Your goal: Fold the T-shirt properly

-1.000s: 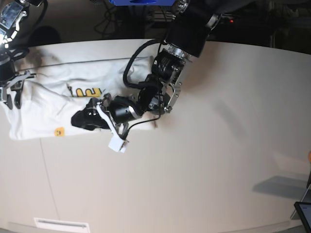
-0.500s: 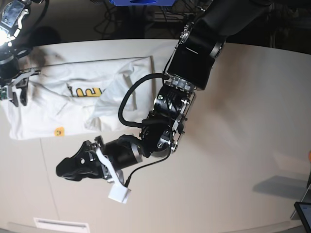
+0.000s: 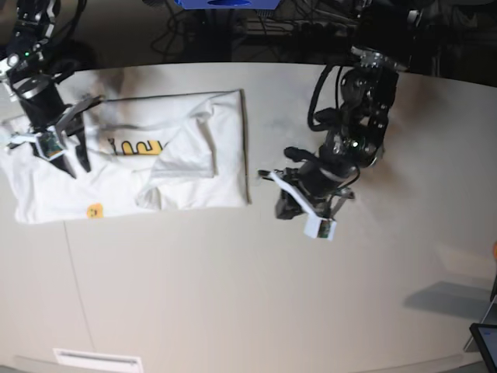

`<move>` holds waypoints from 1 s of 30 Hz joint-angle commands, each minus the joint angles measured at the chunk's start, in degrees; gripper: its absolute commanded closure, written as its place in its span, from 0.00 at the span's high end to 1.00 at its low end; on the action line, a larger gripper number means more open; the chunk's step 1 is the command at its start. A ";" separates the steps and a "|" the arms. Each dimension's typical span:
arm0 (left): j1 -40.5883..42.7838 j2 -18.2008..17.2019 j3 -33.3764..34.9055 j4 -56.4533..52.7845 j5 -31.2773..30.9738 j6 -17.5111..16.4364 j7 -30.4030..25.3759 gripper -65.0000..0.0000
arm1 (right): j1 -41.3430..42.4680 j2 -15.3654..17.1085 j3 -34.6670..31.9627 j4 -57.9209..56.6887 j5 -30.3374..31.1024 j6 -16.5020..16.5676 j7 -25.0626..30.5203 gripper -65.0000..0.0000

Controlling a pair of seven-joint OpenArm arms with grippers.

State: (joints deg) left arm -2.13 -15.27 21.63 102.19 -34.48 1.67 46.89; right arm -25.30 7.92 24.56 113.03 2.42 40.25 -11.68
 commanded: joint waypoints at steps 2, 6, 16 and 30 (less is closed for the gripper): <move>1.56 -0.43 -4.88 4.14 1.56 -0.31 -1.84 0.00 | -0.77 0.56 -3.24 1.03 0.79 -0.25 1.53 0.10; 6.92 -2.10 -14.02 6.42 4.72 -0.31 -1.49 0.00 | -3.40 0.56 -11.50 1.03 -3.07 -0.25 1.53 0.01; 15.10 -3.33 -17.19 6.34 26.00 -0.31 -1.49 0.00 | -3.76 0.12 -27.59 1.38 -17.93 -0.25 1.88 0.01; 17.38 -3.41 -17.36 3.70 26.87 -0.31 -1.49 0.00 | -0.24 -12.19 -39.46 1.12 -44.13 -7.50 1.62 0.35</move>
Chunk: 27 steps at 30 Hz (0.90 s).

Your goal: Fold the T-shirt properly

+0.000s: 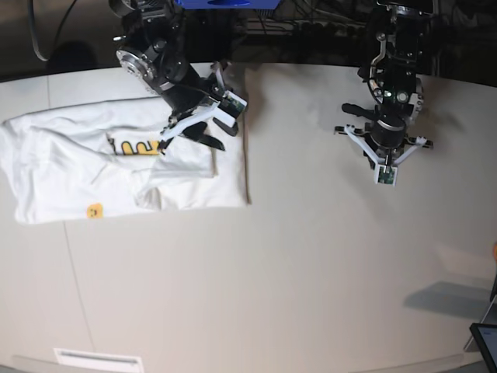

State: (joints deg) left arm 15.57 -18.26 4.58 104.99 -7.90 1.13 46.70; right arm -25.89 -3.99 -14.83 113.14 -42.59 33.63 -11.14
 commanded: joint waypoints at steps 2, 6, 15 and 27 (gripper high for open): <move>-0.23 -0.42 -0.23 0.46 -0.05 0.24 -1.29 0.00 | 0.44 -0.27 -1.30 0.84 -1.32 -3.17 0.98 0.46; 0.21 -0.42 -0.32 -0.33 0.12 0.24 -1.38 0.00 | 0.53 -0.36 -1.48 -0.22 -3.79 -7.12 0.37 0.49; 0.73 -0.42 -0.32 -0.51 -0.14 0.24 -1.47 0.00 | 1.05 -0.45 -1.21 -2.86 -3.70 -9.23 -3.41 0.49; 0.82 -0.42 -0.32 -0.59 -0.14 0.24 -1.47 0.00 | 0.97 -0.54 -1.57 -5.85 -3.61 -13.28 -6.31 0.49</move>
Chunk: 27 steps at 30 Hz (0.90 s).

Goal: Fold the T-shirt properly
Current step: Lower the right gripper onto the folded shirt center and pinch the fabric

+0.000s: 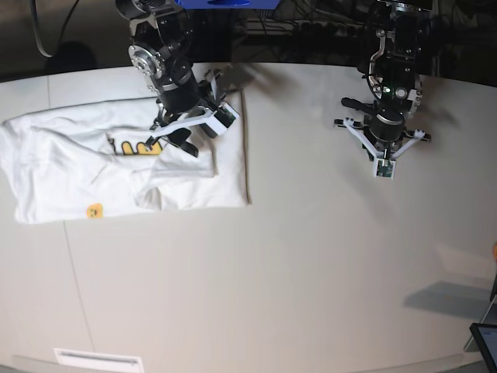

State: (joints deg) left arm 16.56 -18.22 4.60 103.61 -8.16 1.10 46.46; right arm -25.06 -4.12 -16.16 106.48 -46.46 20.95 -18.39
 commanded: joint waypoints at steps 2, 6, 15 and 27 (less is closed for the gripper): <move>-0.34 -0.46 -0.34 0.78 0.21 0.26 -1.23 0.00 | 0.05 -0.41 -0.23 0.73 0.26 -0.60 0.94 0.49; -0.34 -0.46 -0.34 0.78 0.12 0.26 -1.23 0.00 | 0.05 -0.41 -0.23 0.73 0.26 -0.69 0.94 0.49; 0.01 -0.46 -0.34 0.78 0.21 0.26 -1.23 0.00 | 0.40 -0.41 -0.23 -2.61 0.26 -0.69 0.94 0.29; 0.01 -0.46 -0.34 0.78 0.12 0.26 -1.23 0.00 | 0.40 -0.50 0.21 -2.43 0.26 -0.69 0.94 0.05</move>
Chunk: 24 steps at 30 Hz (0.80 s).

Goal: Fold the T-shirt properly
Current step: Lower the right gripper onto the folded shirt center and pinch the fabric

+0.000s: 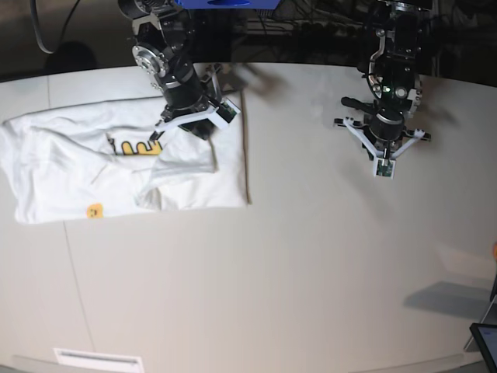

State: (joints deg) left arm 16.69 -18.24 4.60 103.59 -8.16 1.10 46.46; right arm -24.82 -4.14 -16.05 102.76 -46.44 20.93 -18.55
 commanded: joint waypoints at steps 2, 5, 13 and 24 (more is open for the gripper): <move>-0.12 -0.44 -0.34 0.80 0.12 0.26 -1.23 0.00 | 0.16 -0.47 0.10 1.64 0.24 -0.66 1.10 0.00; -0.12 -0.44 -0.34 0.72 0.12 0.26 -1.23 0.00 | 0.16 -0.47 0.19 3.75 0.24 -0.66 1.10 0.01; -0.12 -0.44 -0.34 0.72 0.12 0.26 -1.23 0.00 | 0.16 -1.88 4.93 6.03 3.05 -0.75 0.92 0.01; -0.47 -0.35 -0.25 0.72 0.12 0.26 -1.23 0.00 | -0.19 -1.70 12.32 9.11 13.51 -0.75 -6.03 0.01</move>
State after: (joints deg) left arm 16.62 -18.22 4.60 103.57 -8.19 1.10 46.46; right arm -24.97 -5.61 -3.60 110.74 -33.15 20.88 -25.67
